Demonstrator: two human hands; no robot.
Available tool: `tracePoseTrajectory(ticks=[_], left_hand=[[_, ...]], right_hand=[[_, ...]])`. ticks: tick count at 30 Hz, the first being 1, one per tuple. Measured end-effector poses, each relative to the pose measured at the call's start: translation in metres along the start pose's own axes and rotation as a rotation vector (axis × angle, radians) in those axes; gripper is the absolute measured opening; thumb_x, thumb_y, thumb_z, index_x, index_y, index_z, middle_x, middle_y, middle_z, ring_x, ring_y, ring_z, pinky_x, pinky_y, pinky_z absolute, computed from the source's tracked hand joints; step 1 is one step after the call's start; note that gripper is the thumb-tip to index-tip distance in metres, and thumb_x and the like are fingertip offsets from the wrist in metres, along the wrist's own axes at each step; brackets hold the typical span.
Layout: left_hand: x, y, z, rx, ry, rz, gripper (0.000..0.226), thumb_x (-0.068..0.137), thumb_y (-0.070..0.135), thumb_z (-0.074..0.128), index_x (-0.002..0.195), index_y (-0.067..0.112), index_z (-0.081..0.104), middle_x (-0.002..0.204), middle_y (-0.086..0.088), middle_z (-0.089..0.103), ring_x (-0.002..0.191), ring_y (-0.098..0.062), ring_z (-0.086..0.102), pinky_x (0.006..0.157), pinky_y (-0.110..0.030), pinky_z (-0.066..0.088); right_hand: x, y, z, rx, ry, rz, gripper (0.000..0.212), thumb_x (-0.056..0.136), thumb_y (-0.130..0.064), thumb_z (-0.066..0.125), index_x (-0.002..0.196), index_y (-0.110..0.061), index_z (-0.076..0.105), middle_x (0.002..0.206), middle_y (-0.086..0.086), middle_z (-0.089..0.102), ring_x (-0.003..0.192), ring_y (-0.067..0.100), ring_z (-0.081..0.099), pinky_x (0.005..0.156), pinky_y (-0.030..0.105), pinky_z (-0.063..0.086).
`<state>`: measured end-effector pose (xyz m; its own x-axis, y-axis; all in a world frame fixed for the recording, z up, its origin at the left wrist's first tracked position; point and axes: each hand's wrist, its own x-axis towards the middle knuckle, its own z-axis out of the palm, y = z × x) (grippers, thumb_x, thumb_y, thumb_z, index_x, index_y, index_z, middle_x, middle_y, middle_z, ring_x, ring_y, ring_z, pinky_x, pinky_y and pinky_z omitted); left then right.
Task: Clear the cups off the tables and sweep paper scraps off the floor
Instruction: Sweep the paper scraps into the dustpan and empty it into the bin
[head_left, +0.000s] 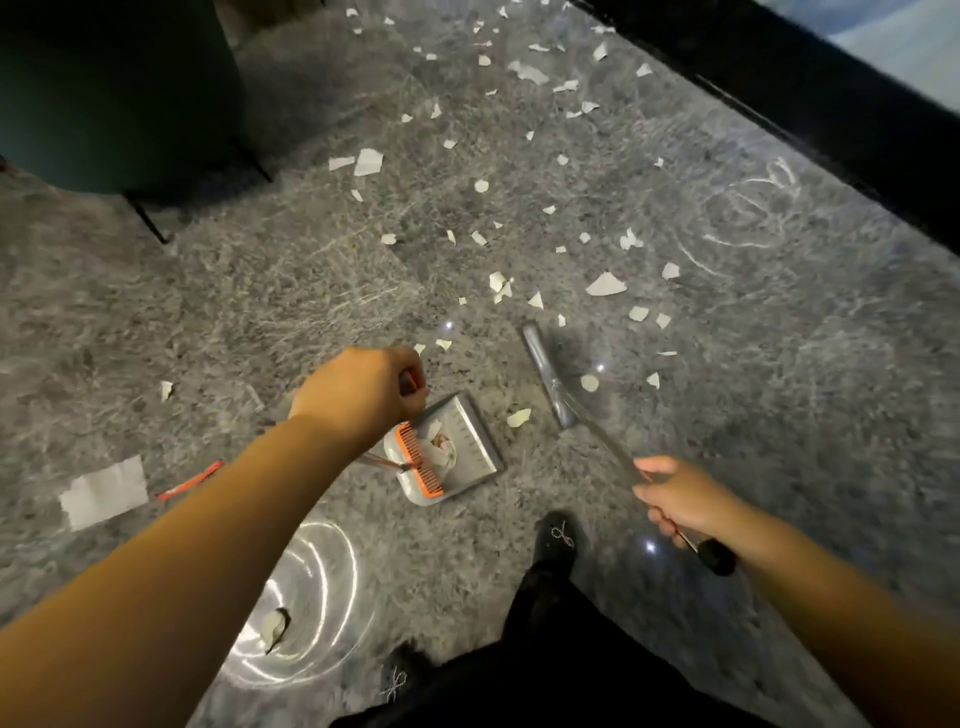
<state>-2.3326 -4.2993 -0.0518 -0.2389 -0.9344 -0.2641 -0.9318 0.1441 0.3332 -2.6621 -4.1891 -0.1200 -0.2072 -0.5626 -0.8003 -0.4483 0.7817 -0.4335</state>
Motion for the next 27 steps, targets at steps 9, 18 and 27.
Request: tracePoseTrajectory(ticks=[9,18,27], left_hand=[[0.094,0.053,0.004,0.023,-0.047,-0.054,0.01,0.081,0.035,0.07,0.076,0.033,0.061,0.07,0.012,0.059,0.07,-0.017,0.06,0.058,-0.029,0.048],[0.112,0.052,0.0,0.019,-0.038,-0.076,0.013,0.079,0.036,0.072,0.074,0.038,0.059,0.074,0.008,0.065,0.075,-0.019,0.064,0.07,-0.037,0.056],[0.104,0.029,-0.005,-0.011,-0.028,-0.066,0.009,0.081,0.033,0.071,0.077,0.034,0.063,0.071,0.011,0.064,0.07,-0.015,0.063,0.064,-0.034,0.055]], right_hand=[[0.092,-0.002,-0.117,-0.135,0.02,0.087,0.03,0.095,-0.002,0.049,0.125,0.001,0.052,0.055,0.011,0.049,0.043,0.019,0.044,0.034,0.017,0.035],[0.14,-0.018,-0.095,-0.353,-0.129,0.096,0.028,0.088,0.0,0.052,0.116,0.001,0.053,0.044,0.007,0.056,0.049,0.023,0.053,0.052,0.027,0.041],[0.082,-0.041,-0.018,-0.405,-0.327,0.003,0.048,0.093,-0.008,0.047,0.141,-0.011,0.037,0.067,0.004,0.06,0.048,0.011,0.054,0.046,0.019,0.043]])
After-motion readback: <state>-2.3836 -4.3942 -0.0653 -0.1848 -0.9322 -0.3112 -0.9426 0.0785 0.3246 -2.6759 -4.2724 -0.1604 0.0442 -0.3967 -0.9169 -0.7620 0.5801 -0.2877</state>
